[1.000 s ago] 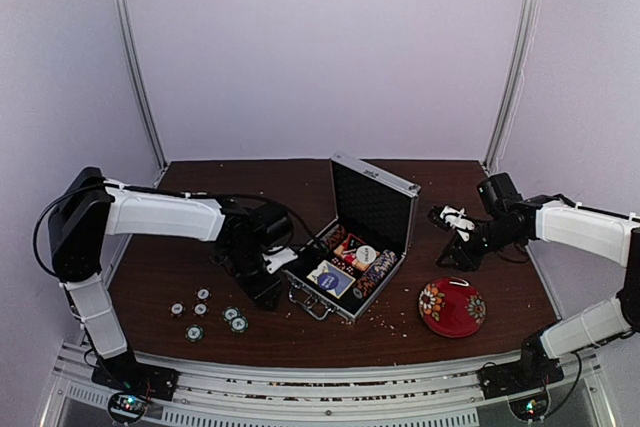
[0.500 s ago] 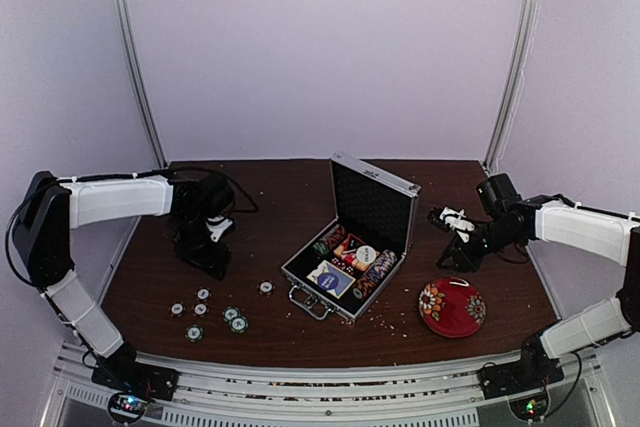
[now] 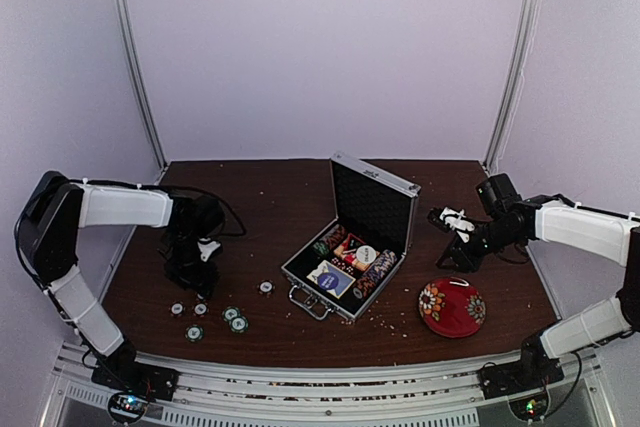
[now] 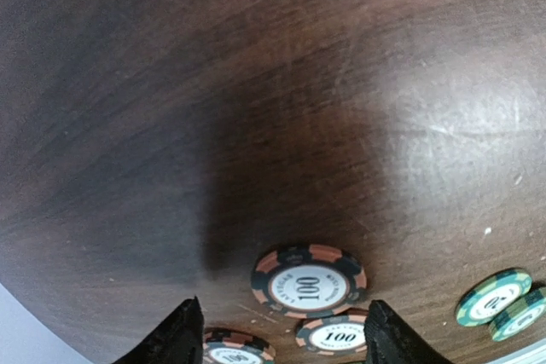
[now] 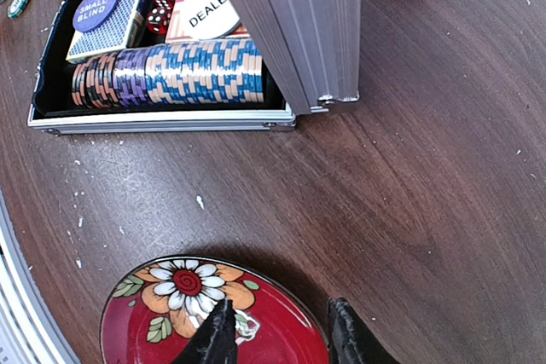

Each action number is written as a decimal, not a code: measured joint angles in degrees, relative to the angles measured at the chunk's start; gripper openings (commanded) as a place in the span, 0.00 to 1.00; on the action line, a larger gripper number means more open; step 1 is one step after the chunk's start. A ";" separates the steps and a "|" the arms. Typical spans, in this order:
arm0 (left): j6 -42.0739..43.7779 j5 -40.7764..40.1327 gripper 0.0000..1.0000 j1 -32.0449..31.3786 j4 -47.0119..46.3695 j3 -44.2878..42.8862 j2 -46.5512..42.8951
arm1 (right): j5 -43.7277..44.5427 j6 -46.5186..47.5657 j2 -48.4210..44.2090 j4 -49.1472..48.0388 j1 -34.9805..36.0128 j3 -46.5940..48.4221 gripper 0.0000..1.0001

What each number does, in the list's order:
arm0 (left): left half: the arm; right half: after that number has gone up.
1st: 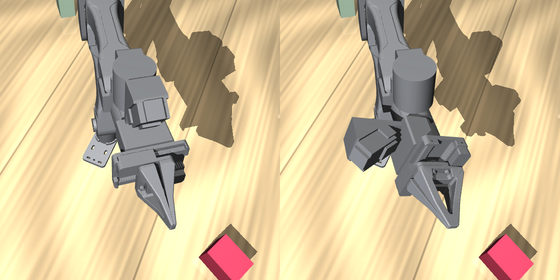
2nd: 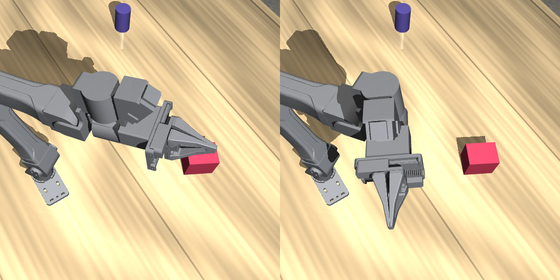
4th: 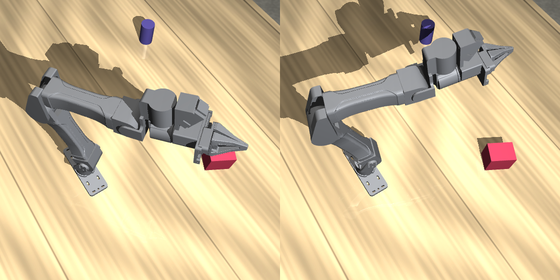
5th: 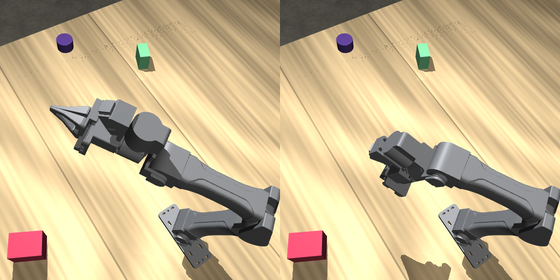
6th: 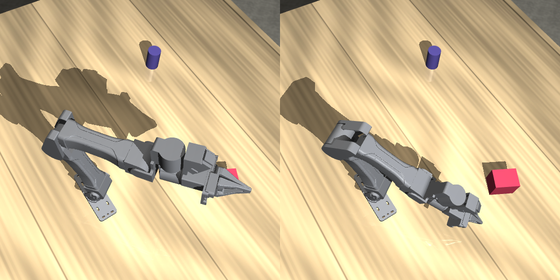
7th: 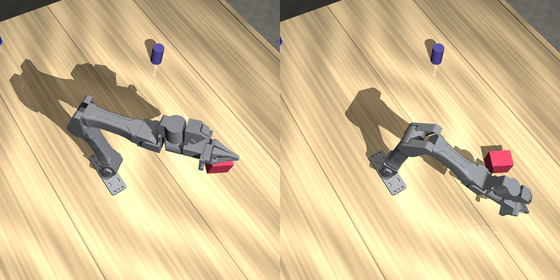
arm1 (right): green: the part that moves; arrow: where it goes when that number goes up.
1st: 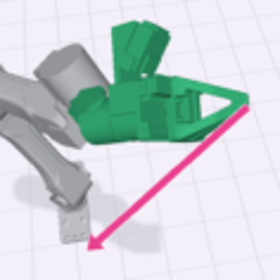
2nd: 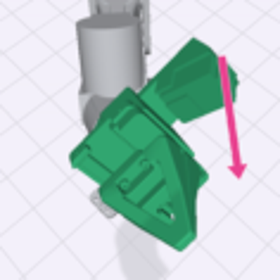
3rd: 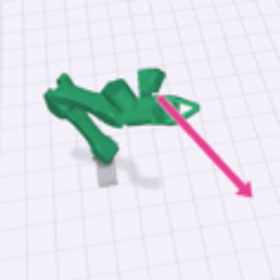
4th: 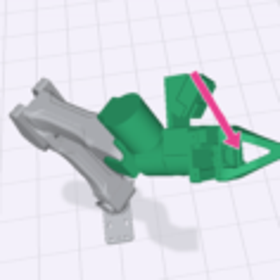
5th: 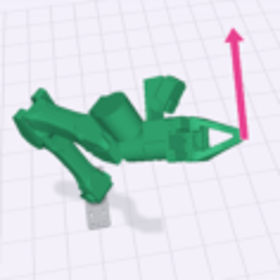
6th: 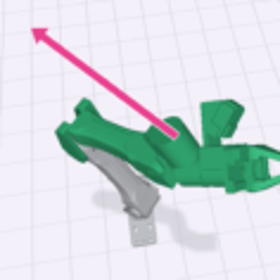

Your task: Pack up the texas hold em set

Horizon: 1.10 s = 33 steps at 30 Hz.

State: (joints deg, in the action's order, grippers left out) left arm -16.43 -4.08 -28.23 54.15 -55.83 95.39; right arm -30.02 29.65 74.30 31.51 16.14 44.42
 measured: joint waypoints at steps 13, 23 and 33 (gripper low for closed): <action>1.46 3.67 0.45 0.11 -2.01 0.63 1.81 | 0.00 0.17 0.37 0.02 0.02 0.00 0.37; 1.55 4.50 0.40 -2.73 -1.62 -2.60 4.37 | 0.00 0.17 0.39 0.04 0.02 0.00 0.37; 0.63 8.15 0.39 -9.09 -5.35 -9.99 8.11 | 0.00 0.17 0.39 0.04 0.02 0.00 0.37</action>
State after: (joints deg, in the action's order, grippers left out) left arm -15.79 4.08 -37.32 48.80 -65.82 103.50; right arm -30.02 29.82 74.70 31.55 16.16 44.42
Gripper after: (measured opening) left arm 0.398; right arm 0.366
